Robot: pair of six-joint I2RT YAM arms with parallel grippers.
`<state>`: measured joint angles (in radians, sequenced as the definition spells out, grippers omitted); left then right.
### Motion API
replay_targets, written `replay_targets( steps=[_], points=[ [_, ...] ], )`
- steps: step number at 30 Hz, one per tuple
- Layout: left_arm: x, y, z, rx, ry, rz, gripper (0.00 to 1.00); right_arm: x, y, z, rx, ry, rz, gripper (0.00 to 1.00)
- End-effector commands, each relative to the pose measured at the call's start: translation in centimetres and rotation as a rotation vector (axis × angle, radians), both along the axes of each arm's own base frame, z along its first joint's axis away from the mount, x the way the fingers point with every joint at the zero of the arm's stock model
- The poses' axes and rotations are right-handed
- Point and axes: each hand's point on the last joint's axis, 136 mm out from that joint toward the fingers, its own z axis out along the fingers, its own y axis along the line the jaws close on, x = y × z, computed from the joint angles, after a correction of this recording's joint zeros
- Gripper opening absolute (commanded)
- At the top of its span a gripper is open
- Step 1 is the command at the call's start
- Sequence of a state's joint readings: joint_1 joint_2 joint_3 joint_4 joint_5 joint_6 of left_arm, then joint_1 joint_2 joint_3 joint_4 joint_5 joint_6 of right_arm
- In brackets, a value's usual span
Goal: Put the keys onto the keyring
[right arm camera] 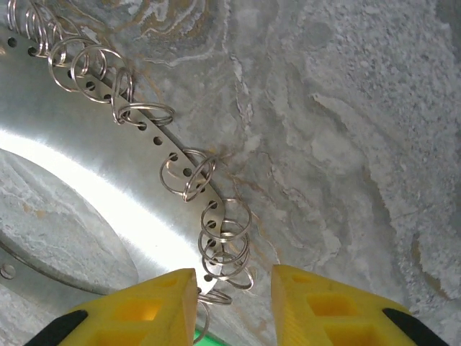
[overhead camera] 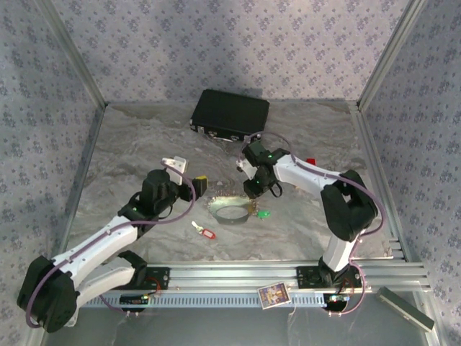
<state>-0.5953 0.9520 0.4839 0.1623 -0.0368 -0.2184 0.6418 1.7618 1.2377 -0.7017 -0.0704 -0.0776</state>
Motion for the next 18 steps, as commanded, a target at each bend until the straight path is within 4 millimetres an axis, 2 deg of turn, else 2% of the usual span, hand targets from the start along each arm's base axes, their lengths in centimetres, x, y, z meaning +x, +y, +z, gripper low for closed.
replay_targets(
  steps=[1,8,18],
  points=[
    [0.3,-0.3,0.9,-0.028,-0.057,-0.016,0.89,-1.6,-0.4,-0.4,-0.057,0.102,0.076,0.36],
    [0.2,-0.5,0.5,-0.025,-0.061,-0.026,0.89,-2.7,0.5,-2.2,-0.092,0.162,0.083,0.4],
    [-0.1,-0.6,0.9,-0.056,-0.059,-0.034,0.89,-4.5,0.0,-2.7,-0.103,0.206,0.091,0.43]
  ],
)
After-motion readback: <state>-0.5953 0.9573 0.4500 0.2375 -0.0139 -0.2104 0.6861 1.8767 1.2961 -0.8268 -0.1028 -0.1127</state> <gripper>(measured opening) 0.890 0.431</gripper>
